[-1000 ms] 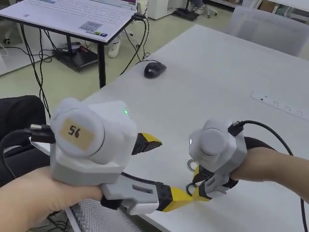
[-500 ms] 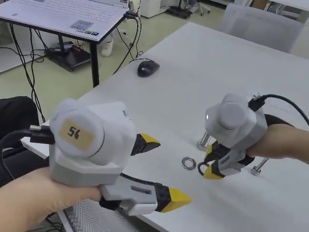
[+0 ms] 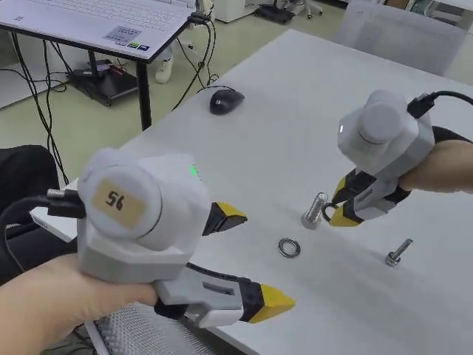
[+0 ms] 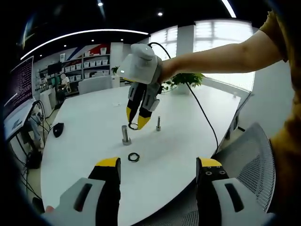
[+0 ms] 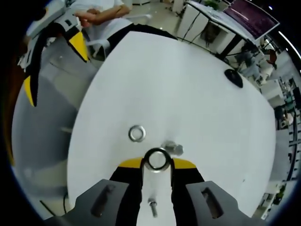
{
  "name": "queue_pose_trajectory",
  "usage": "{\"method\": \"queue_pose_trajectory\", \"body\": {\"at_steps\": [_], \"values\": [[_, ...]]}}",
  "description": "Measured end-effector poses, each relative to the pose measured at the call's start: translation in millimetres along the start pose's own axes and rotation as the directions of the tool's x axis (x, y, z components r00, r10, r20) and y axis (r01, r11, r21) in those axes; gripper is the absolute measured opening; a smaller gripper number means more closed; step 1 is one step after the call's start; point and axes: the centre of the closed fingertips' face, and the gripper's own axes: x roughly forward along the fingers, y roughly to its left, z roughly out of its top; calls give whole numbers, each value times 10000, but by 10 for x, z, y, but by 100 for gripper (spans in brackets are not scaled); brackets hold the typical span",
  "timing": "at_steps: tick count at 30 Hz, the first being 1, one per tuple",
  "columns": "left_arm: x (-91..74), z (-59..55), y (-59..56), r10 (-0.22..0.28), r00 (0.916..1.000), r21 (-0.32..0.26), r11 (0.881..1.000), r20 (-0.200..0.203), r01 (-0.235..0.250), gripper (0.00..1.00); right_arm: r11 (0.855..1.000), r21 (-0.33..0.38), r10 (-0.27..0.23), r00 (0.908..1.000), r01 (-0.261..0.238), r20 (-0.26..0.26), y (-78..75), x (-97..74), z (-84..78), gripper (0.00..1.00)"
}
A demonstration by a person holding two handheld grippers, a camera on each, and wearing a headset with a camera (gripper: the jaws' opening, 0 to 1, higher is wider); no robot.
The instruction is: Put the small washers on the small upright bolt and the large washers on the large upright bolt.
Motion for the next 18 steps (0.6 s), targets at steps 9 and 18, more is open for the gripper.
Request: {"method": "queue_pose_trajectory", "body": {"at_steps": [9,18], "values": [[26,15,33,27,10000,26,10000,-51,-27,64,9999,-15,-152,9998,152,-87,-232,67,49,22],[24,23,74,69,9999,37,10000,-128,-69,64,10000,20,94,9997,-93,-223,-289,176,28,22]]}}
